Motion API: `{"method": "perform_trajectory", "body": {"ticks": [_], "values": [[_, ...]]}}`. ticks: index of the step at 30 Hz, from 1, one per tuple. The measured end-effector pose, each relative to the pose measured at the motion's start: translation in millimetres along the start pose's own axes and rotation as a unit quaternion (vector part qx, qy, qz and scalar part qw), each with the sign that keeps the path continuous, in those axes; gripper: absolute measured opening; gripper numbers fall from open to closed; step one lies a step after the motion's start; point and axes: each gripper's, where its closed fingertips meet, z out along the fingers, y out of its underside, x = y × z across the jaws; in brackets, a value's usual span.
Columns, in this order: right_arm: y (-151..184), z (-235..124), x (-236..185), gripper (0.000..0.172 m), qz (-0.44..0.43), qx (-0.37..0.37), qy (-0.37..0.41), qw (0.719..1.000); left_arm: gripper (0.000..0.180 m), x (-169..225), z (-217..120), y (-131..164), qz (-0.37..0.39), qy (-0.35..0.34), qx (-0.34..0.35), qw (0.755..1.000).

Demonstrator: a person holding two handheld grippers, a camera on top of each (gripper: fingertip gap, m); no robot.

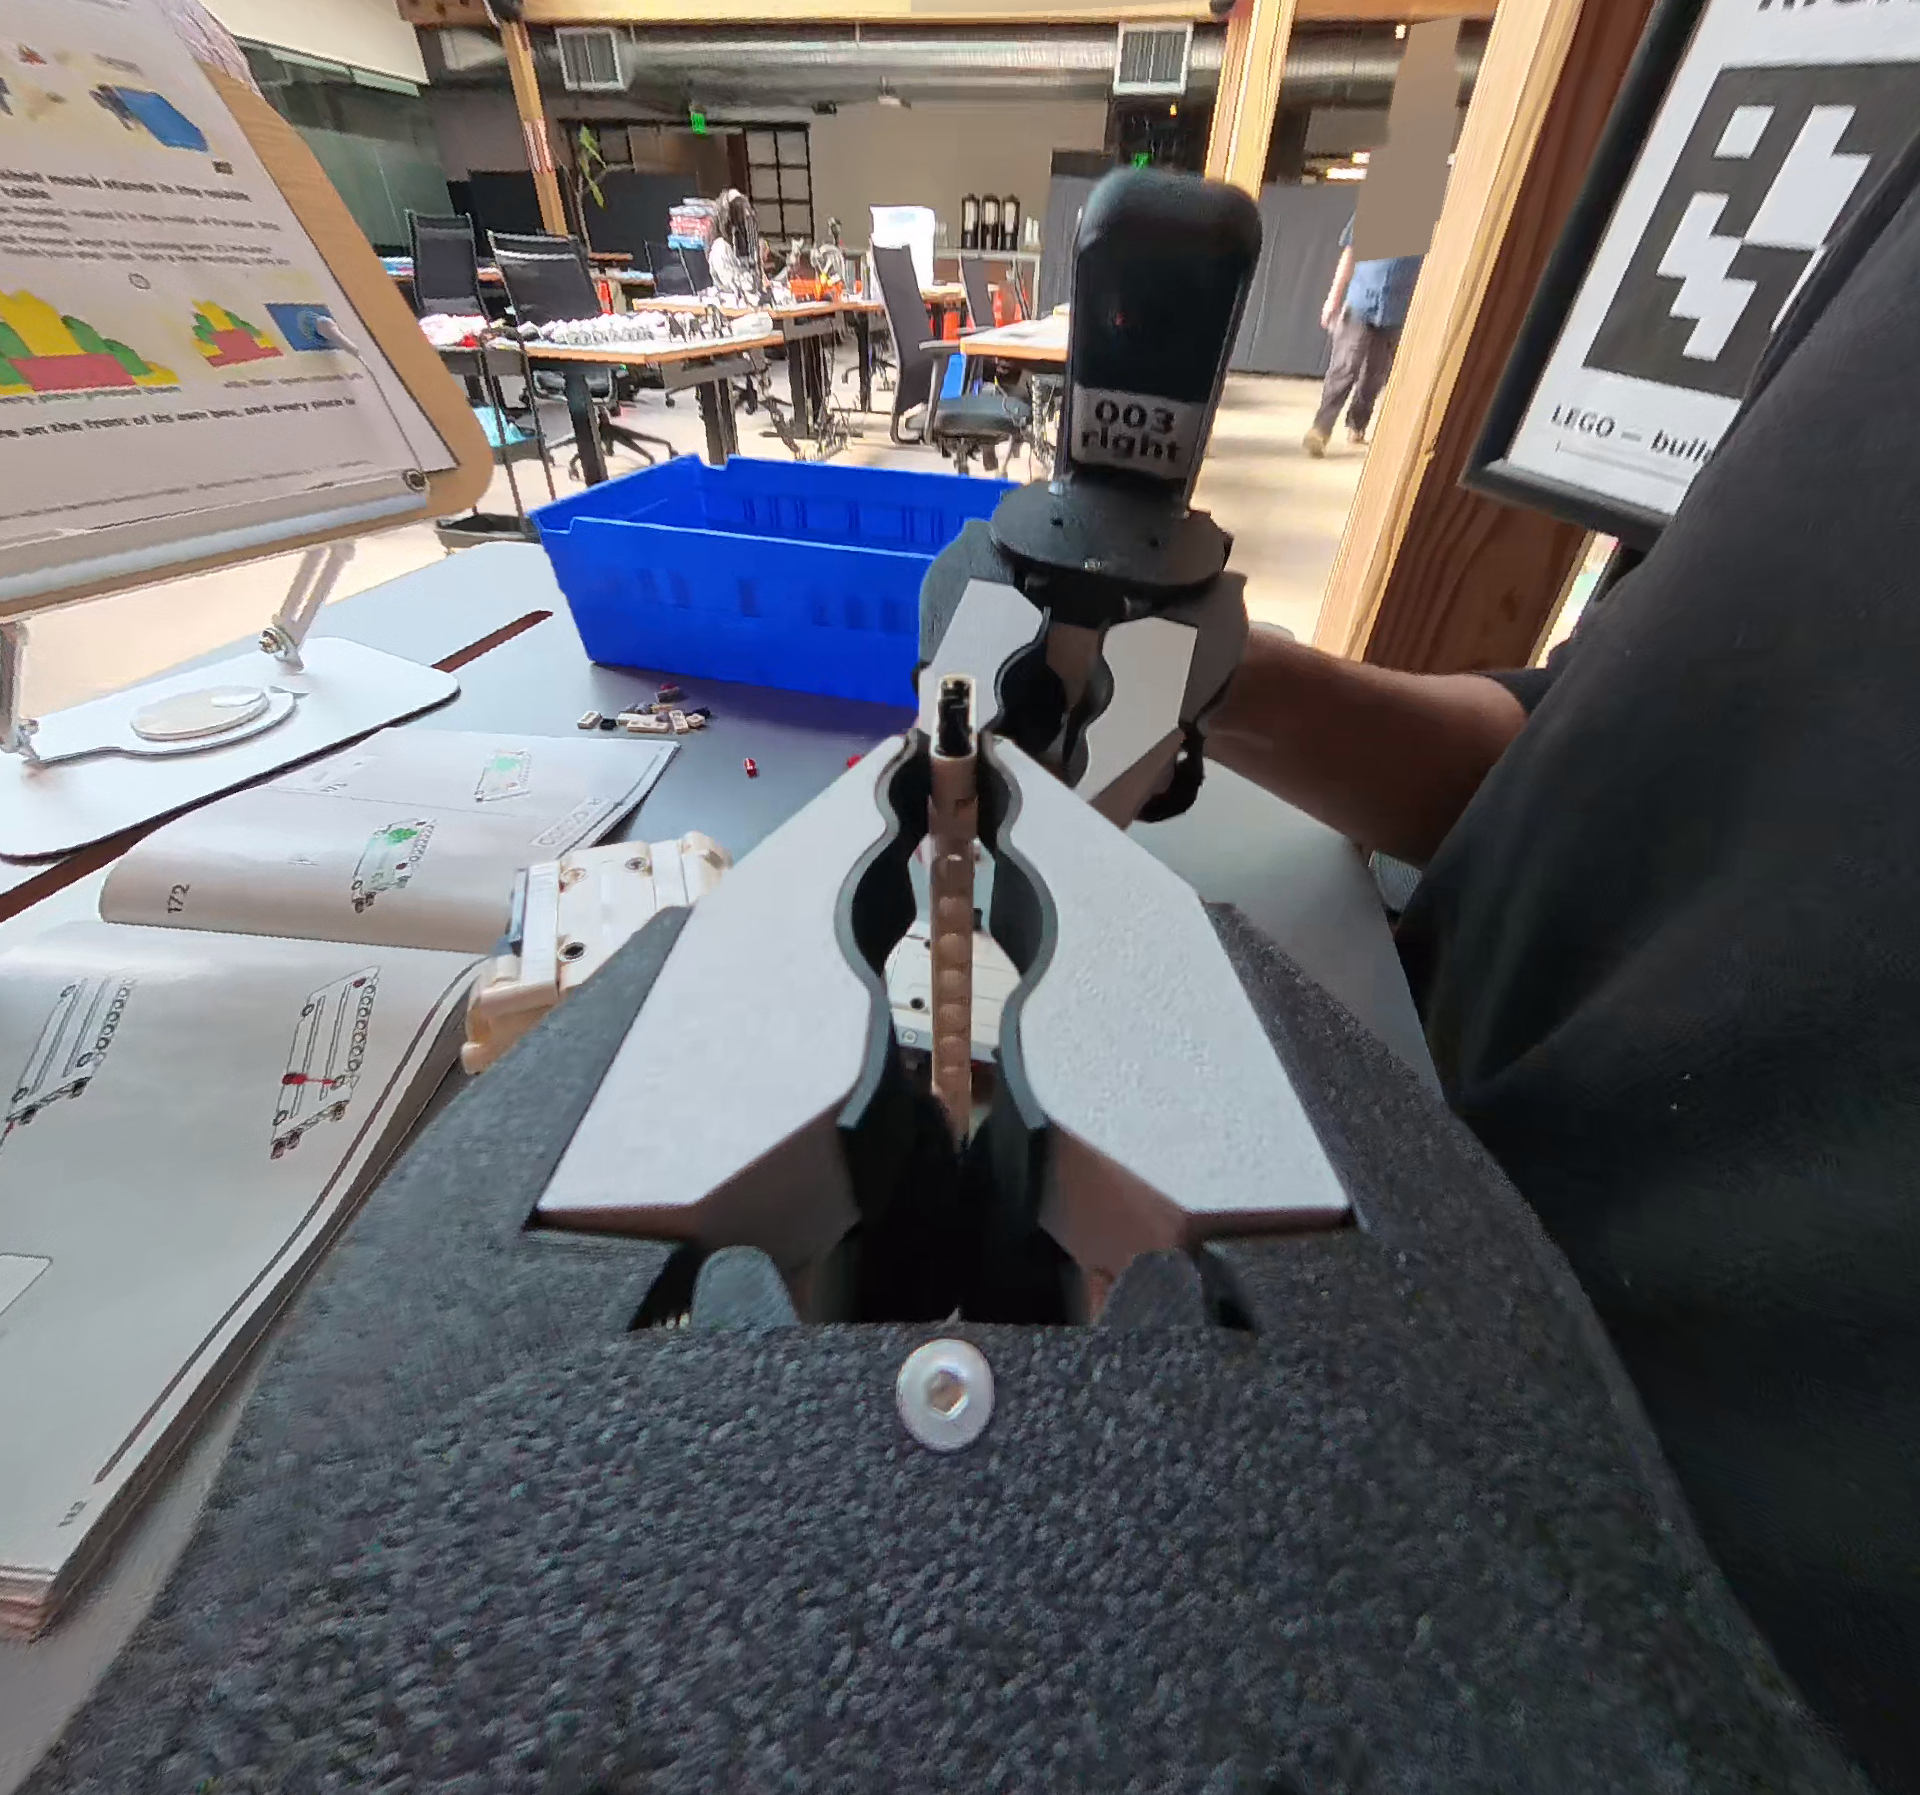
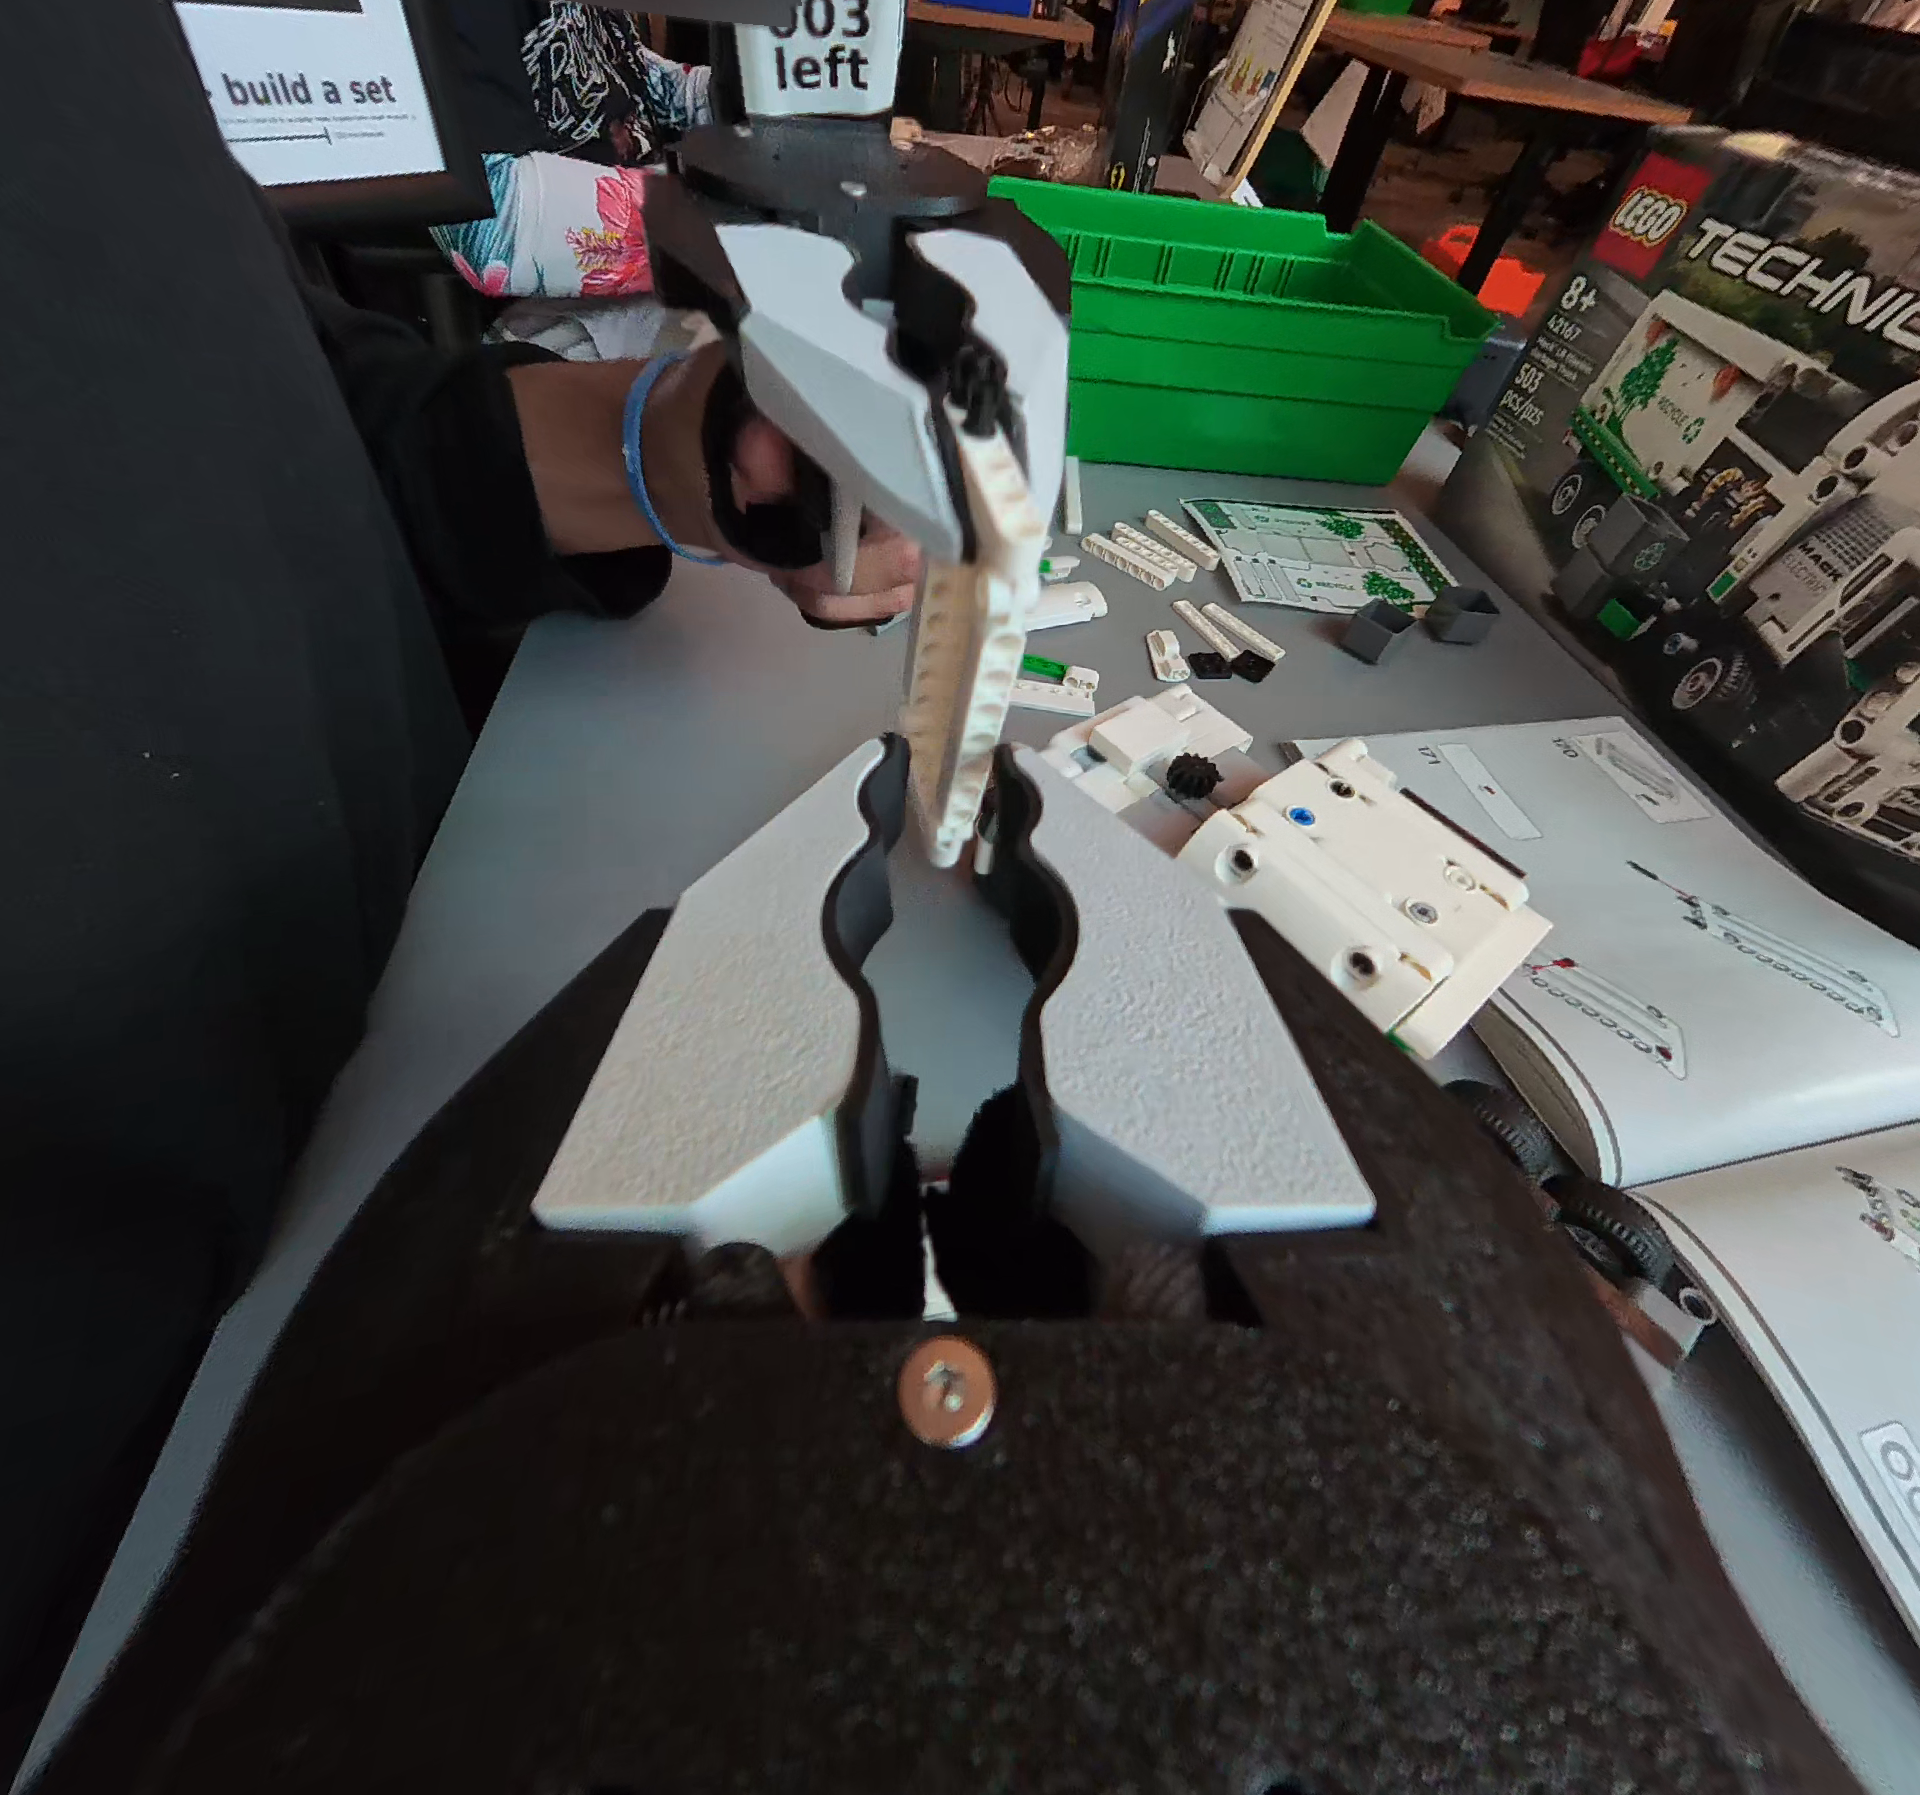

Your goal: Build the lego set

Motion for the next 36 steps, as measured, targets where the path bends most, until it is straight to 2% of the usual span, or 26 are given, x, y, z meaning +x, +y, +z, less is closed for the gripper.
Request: {"method": "perform_trajectory", "body": {"ticks": [4, 6, 7, 8, 13, 20, 32, 36], "values": [[-2.1, 6.3, -5.5, 0.027, 0.023, 0.017, -0.020, 0.999, 0.006, 3.6, 0.3, -12.8, -0.037, 0.017, 0.052, 0.998], [-7.4, 10.0, -6.8, 0.024, 0.018, 0.031, -0.017, 0.999, 0.006, 9.0, 4.1, -12.4, -0.038, 0.027, 0.054, 0.997], [-8.5, 10.4, -6.0, 0.008, 0.011, 0.033, -0.009, 0.999, 0.006, 11.1, 5.5, -11.8, -0.034, 0.029, 0.053, 0.998], [-8.0, 10.4, -3.1, 0.007, 0.003, 0.033, 0.004, 0.999, 0.006, 12.6, 6.1, -11.5, -0.031, 0.030, 0.051, 0.998], [-3.9, 9.9, -3.3, 0.006, -0.024, 0.009, 0.020, 0.999, 0.012, 16.7, 10.8, -8.1, -0.035, 0.044, 0.027, 0.998], [-1.8, 17.6, -11.0, 0.006, -0.016, 0.000, 0.004, 1.000, 0.008, 23.4, 16.0, -9.0, -0.011, 0.050, 0.023, 0.998], [-16.1, 18.0, -20.8, 0.006, 0.032, 0.068, -0.046, 0.996, 0.006, 27.6, 13.3, -15.7, -0.014, 0.064, 0.050, 0.997], [-17.7, 18.7, -25.2, 0.006, 0.048, 0.080, -0.067, 0.993, 0.006, 29.9, 14.1, -14.6, 0.008, 0.066, 0.046, 0.997]]}}
